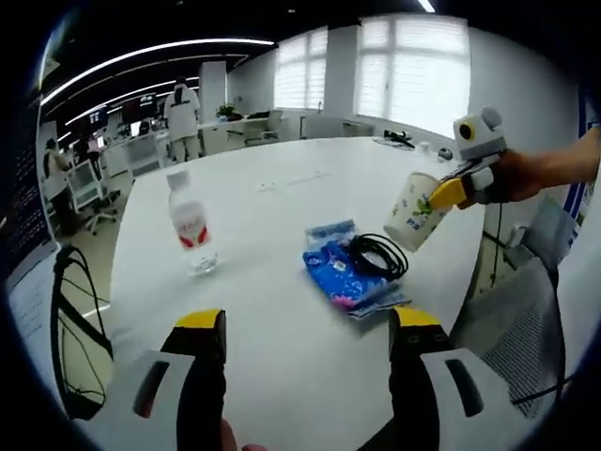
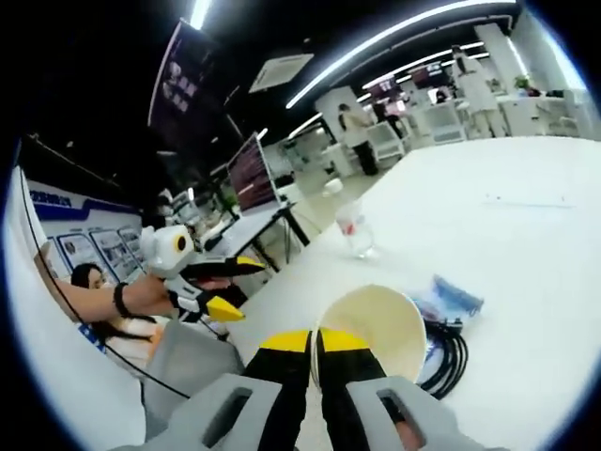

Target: Arrange the tabletop items into an orderly group along one side of the table until the central work area is clear of visible clutter.

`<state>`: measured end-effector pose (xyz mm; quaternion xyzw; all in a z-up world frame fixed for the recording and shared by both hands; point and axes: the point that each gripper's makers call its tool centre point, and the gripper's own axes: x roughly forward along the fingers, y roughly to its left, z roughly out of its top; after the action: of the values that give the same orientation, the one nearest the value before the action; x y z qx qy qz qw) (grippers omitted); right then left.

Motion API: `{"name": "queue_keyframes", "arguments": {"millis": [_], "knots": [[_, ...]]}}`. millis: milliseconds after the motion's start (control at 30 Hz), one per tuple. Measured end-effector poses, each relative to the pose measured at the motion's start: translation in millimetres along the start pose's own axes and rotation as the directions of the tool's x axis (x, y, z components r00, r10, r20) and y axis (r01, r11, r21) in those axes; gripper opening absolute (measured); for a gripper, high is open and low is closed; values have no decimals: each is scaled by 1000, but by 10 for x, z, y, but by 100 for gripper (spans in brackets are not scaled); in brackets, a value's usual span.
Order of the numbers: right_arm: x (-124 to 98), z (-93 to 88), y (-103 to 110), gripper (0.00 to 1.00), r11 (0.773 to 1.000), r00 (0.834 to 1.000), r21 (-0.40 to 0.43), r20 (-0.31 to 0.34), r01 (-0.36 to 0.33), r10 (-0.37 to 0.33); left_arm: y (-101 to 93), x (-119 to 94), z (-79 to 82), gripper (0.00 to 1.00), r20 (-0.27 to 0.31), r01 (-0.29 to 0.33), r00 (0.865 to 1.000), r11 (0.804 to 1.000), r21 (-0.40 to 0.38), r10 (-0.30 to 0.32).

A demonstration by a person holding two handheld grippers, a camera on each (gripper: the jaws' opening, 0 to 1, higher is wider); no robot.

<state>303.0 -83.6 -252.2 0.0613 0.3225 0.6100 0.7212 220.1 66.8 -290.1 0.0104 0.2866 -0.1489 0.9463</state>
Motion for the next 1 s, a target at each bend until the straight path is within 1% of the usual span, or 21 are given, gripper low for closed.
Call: {"name": "queue_keyframes", "arguments": {"millis": [67, 167, 267, 333, 467, 500, 533, 567, 633, 733, 867, 967, 1000], "knots": [[55, 40, -25, 0, 1000, 1000, -6, -8, -7, 7, 7, -10, 1, 71, 1, -5, 1000, 1000, -10, 5], [204, 95, -109, 0, 999, 999, -32, -41, -13, 12, -3, -11, 3, 70, 2, -12, 1000, 1000, -19, 12], [359, 150, -180, 0, 999, 998, -50, -67, -16, 12, 48, -33, -43, 70, -10, -31, 999, 999, -28, 31], [483, 164, -254, 0, 997, 995, -72, -103, -8, 0, 95, -51, -68, 70, -11, -47, 999, 998, -46, 46], [726, 182, -314, 0, 992, 985, -124, -173, -11, -10, 197, -97, -80, 70, 1, -67, 998, 995, -76, 68], [803, 197, -287, 0, 990, 982, -141, -191, -16, -11, 185, -91, -69, 70, 3, -69, 998, 995, -78, 70], [835, 206, -292, 0, 989, 981, -146, -196, -16, -13, 184, -91, -66, 70, 4, -72, 997, 994, -80, 73], [937, 263, -377, 0, 987, 978, -160, -208, -20, -14, 200, -105, -75, 70, 4, -76, 997, 994, -83, 77], [1074, 310, -361, 0, 982, 973, -187, -230, -27, -17, 206, -112, -86, 70, 4, -78, 997, 993, -88, 79], [1307, 379, -419, 0, 971, 965, -238, -262, -34, -30, 208, -124, -100, 70, 4, -81, 997, 992, -93, 82], [1541, 418, -453, 0, 959, 953, -280, -302, -52, -37, 209, -147, -148, 70, -1, -87, 996, 991, -101, 88], [1735, 433, -520, 0, 949, 943, -309, -330, -63, -45, 204, -161, -140, 70, -2, -91, 996, 990, -106, 92], [1765, 435, -531, 0, 948, 942, -311, -333, -63, -46, 210, -166, -131, 70, 1, -93, 996, 990, -107, 93]]}}
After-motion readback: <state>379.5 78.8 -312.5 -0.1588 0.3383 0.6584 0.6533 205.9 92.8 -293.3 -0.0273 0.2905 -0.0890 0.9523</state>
